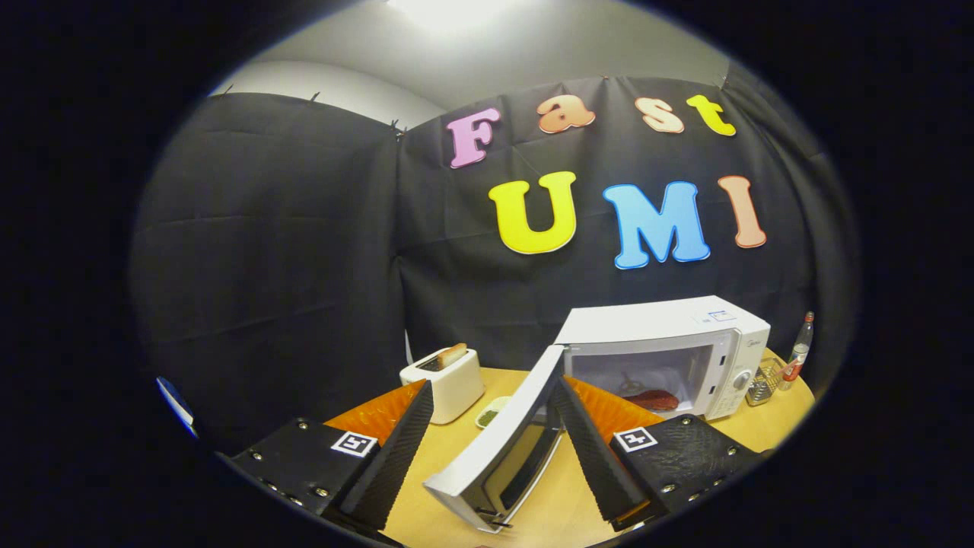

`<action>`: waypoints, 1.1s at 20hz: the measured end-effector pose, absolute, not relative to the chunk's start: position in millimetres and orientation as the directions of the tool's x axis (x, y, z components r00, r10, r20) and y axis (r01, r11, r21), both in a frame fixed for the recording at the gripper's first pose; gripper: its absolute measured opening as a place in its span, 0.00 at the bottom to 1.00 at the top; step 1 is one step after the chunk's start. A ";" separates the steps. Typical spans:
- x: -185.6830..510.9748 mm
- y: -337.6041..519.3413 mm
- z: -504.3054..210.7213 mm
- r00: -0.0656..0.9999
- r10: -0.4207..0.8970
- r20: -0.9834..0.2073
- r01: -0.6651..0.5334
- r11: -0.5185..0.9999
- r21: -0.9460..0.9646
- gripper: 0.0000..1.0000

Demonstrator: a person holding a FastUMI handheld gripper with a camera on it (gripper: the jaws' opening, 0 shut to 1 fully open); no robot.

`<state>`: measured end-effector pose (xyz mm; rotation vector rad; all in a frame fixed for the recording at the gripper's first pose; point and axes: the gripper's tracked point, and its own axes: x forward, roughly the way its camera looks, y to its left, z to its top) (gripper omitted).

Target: Open the microwave, put the food inside, and close the microwave door.

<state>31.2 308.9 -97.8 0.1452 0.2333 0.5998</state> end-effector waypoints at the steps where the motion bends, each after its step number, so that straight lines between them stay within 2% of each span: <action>1: 22.2 320.7 -96.0 0.786 0.594 -0.171 -0.561 0.802 0.206 0.97; 6: -18.5 371.2 -97.3 0.714 0.681 -0.162 -0.647 0.730 0.222 0.97; 12: -51.9 414.4 -134.2 0.634 0.743 -0.213 -0.700 0.669 0.251 0.97; 15: -58.3 423.7 -150.3 0.608 0.756 -0.240 -0.710 0.654 0.261 0.89; 16: -59.1 422.9 -157.4 0.605 0.754 -0.256 -0.706 0.656 0.265 0.67; 17: -60.1 424.2 -165.5 0.587 0.759 -0.280 -0.710 0.650 0.273 0.59; 19: -65.4 427.9 -181.2 0.553 0.767 -0.325 -0.718 0.637 0.282 0.57; 20: -59.2 423.1 -183.7 0.585 0.739 -0.334 -0.696 0.669 0.263 0.56; 22: -51.7 408.9 -192.9 0.612 0.711 -0.347 -0.667 0.700 0.257 0.08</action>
